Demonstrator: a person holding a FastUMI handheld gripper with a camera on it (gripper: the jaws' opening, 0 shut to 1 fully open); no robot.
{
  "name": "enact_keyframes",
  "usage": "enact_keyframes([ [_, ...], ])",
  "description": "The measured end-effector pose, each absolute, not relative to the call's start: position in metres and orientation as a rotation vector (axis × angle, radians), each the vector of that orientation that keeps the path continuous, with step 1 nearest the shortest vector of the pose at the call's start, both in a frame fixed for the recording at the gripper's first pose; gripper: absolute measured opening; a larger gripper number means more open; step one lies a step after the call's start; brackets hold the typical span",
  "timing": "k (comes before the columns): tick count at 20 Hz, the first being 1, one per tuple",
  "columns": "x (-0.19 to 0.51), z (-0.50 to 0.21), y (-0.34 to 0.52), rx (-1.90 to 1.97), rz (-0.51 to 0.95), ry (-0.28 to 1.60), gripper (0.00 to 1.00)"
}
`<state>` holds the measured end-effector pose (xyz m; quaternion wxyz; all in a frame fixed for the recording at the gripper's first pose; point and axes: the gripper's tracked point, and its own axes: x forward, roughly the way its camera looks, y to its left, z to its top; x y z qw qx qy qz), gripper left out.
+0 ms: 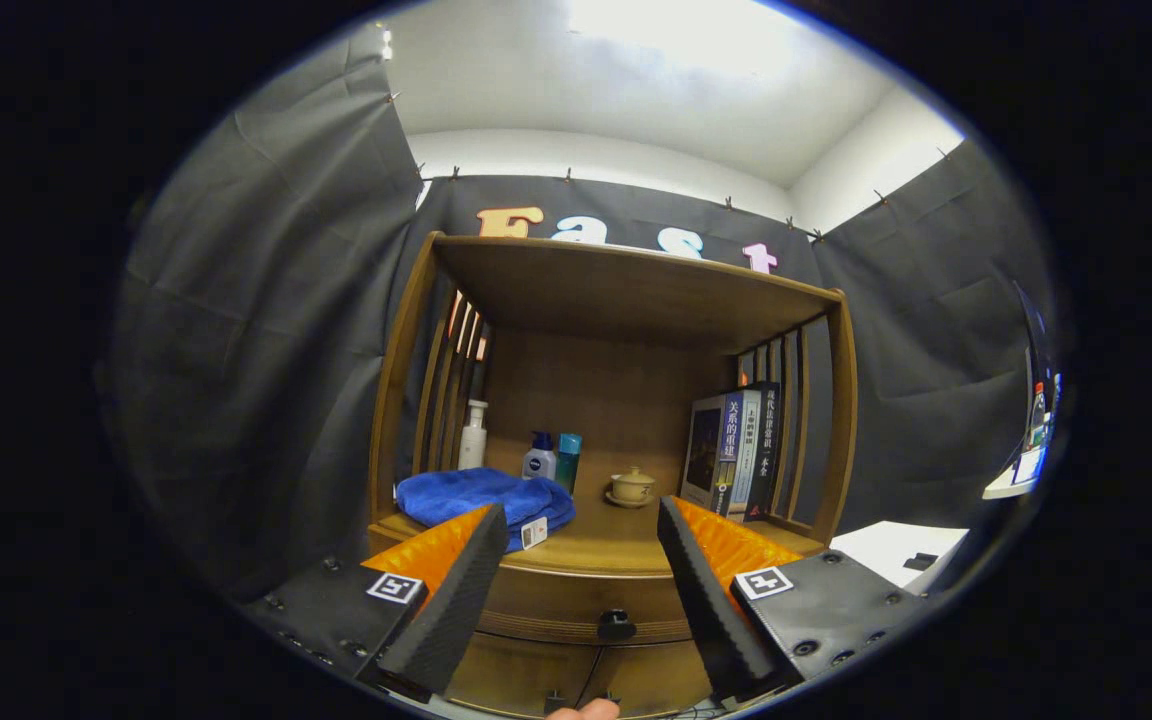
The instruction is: Pull open the drawer, take out the items inside it, and place them on the countertop above the cabinet.
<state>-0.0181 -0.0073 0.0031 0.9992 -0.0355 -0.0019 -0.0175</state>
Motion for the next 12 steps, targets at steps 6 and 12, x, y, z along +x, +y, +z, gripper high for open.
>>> enact_keyframes([
  [6,0.023,-0.032,-0.051,-0.056,-0.071,0.014,0.98],
  [12,0.06,-0.127,-0.085,-0.103,-0.133,0.105,0.98],
])
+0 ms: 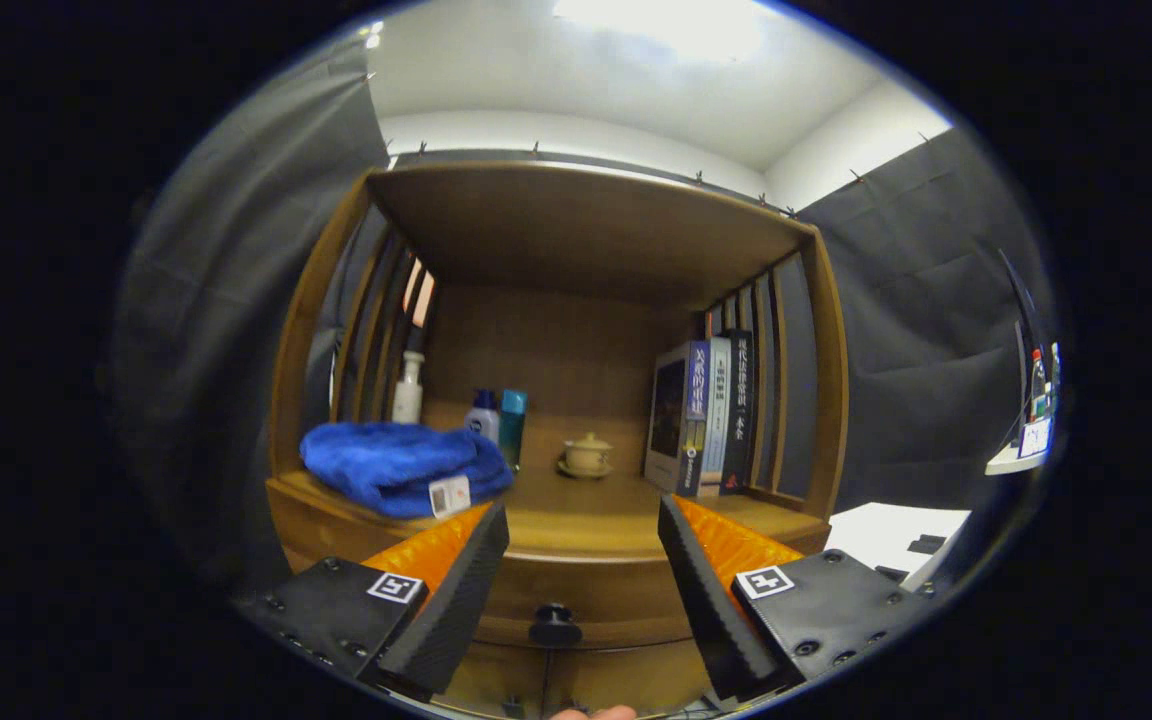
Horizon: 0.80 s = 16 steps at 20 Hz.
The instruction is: Pull open the drawer, take out the items inside it, and place them on the countertop above the cabinet.
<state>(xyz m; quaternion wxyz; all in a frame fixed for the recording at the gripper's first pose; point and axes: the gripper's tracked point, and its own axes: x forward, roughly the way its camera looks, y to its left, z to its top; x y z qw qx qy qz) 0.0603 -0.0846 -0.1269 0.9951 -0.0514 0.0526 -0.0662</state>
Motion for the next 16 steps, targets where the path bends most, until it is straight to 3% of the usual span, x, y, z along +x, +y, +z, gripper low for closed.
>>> enact_keyframes([
  [7,0.074,-0.238,-0.076,0.017,-0.1,0.342,0.97],
  [12,0.086,-0.254,-0.071,0.0,-0.093,0.382,0.95],
  [16,0.089,-0.252,-0.077,0.011,-0.131,0.373,0.8],
])
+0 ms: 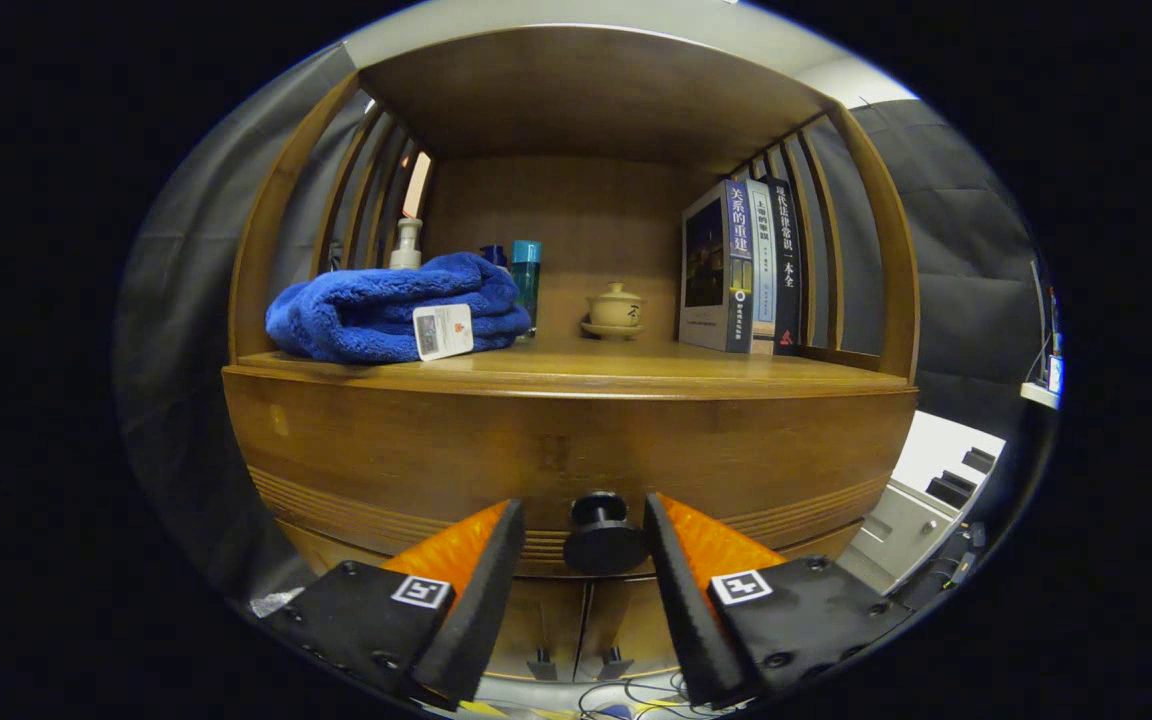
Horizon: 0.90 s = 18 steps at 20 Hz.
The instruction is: Pull open the drawer, take out the items inside it, and place them on the countertop above the cabinet.
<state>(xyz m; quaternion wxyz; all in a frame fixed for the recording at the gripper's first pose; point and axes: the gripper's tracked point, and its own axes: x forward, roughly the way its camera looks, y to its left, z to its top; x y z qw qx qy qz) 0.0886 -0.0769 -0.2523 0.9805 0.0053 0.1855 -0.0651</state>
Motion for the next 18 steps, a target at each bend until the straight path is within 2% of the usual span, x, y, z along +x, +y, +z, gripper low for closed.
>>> enact_keyframes([
  [8,0.088,-0.253,-0.085,0.032,-0.147,0.381,0.45],
  [10,0.09,-0.257,-0.083,0.018,-0.146,0.395,0.4],
  [18,0.047,-0.248,-0.08,-0.009,-0.151,0.487,0.4],
])
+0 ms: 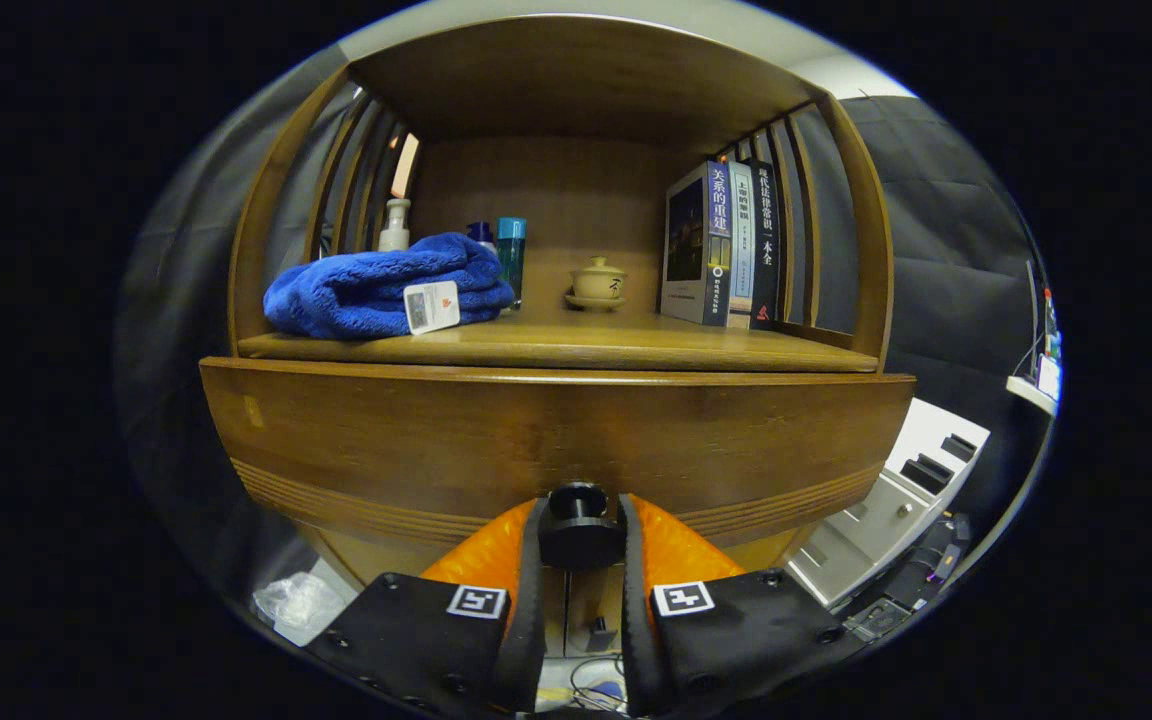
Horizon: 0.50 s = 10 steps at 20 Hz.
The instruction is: Pull open the drawer, take out the items inside it, and place them on the countertop above the cabinet.
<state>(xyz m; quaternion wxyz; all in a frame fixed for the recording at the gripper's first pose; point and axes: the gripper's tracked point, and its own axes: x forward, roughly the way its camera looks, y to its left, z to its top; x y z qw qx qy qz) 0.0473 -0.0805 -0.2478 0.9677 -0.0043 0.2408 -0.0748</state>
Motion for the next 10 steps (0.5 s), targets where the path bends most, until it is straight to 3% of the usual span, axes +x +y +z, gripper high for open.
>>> enact_keyframes([
  [10,-0.014,-0.236,-0.075,-0.003,-0.158,0.58,0.4],
])
